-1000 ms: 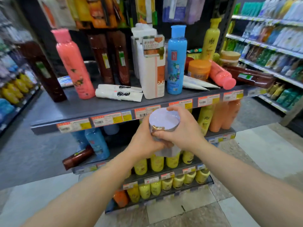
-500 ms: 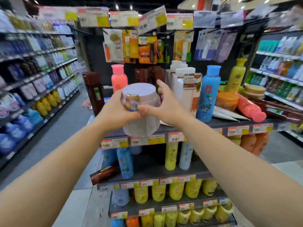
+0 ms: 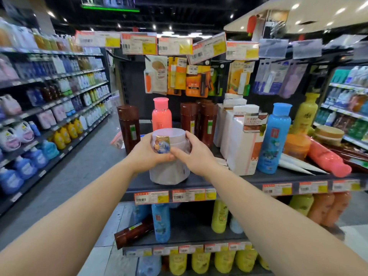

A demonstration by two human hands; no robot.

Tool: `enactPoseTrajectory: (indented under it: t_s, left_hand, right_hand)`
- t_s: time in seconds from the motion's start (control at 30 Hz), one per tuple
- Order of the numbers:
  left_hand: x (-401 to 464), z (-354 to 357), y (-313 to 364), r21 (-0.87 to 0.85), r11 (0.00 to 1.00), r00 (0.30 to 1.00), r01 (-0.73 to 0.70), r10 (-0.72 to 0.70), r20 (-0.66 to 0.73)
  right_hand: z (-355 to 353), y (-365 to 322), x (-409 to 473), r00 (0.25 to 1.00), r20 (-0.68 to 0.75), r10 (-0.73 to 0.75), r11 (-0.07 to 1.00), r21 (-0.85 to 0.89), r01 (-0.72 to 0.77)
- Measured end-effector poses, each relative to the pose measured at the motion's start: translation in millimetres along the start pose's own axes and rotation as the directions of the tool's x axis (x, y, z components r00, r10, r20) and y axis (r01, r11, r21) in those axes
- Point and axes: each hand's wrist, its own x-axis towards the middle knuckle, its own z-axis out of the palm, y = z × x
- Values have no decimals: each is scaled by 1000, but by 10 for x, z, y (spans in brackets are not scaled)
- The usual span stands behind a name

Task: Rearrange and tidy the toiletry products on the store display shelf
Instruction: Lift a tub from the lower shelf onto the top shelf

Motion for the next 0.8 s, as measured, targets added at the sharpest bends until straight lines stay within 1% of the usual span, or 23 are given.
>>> enactPoseTrajectory:
  t_s: [0.2,0.37,0.47,0.57,0.7,0.8]
  left_hand:
    - [61,-6,-49,28,999,1000,15,-16,18]
    - [-13,35,-116,39,999,1000,-8,9,-12]
    - [-86,90,-170,36,999,999,-35,36,-32]
    - [-158,119,-244,52,998,998,-36,39,-55]
    - [-205,3,-201,68,997,980,43,-29,-196]
    - [-226,-97,-70,103,995,967,18,9,-254]
  right_hand:
    - [24,61,62,999,-12,34,999,-23,-34]
    - [75,72,22,999,-28,30,998,-57,-32]
    - [76,108,-48,999,-42,15,999,-37,-17]
    - [71,170,-141,999,-28,41,998,-41,-42]
    - [-1,221,-231,994,-60,89,991,-91,-94]
    - [-107,189,-298,991,-83,100,989,-104,-109]
